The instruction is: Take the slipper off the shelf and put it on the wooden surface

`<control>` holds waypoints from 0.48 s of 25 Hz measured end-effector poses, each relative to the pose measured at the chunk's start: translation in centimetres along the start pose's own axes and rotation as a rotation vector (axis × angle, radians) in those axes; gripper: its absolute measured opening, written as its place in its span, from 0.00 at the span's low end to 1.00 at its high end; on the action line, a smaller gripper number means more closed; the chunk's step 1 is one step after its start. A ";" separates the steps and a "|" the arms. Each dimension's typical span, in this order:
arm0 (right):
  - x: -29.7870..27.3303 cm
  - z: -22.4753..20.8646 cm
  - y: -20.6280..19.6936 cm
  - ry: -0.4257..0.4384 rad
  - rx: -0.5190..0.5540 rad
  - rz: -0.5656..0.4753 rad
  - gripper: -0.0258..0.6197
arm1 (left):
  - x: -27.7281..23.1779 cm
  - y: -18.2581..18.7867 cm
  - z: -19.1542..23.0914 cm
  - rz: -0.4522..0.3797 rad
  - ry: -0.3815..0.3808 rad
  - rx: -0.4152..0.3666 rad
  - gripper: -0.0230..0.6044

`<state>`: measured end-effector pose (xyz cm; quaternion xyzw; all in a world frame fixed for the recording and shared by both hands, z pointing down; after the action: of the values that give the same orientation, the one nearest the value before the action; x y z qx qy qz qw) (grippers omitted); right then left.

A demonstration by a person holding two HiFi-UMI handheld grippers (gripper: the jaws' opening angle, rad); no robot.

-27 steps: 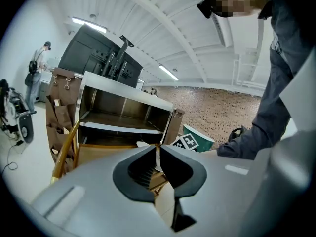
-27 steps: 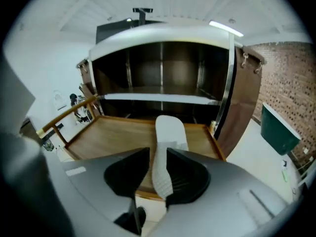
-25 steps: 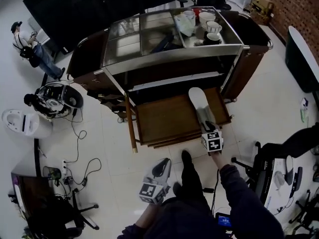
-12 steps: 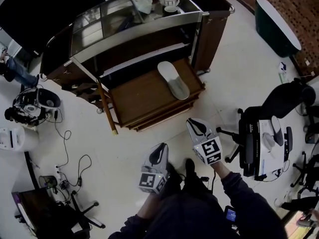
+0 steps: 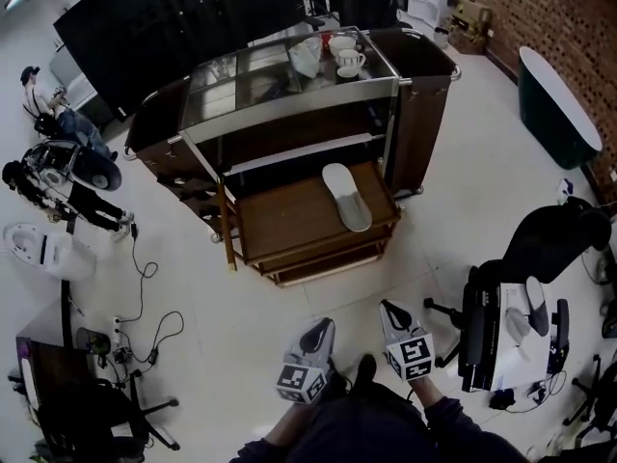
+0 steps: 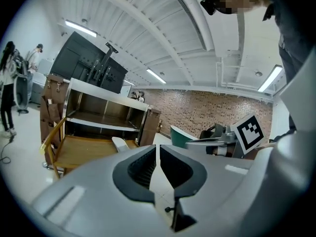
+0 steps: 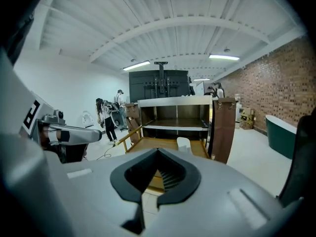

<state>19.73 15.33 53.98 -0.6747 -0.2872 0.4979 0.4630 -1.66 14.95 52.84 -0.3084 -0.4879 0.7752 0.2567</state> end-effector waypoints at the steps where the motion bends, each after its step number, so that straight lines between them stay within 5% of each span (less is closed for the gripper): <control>1: 0.9 -0.2 -0.2 0.003 -0.009 -0.011 0.04 | 0.4 -0.1 -0.8 -0.012 0.010 -0.005 0.11; 12: 4.3 0.9 -0.4 0.061 0.010 -0.052 0.04 | 1.2 -2.0 -5.4 -0.065 0.081 -0.039 0.11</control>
<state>20.39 19.49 52.53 -0.6798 -0.2878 0.4662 0.4875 1.66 19.83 52.57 -0.3284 -0.5018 0.7438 0.2951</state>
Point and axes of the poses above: the fingertips, and each gripper's own axes: x backward along the fingers, z to its left, y out of its top, the point moved 9 cm from there along x, backward along the fingers, and after that the axes turned 1 degree about y, right-handed, at the moved point
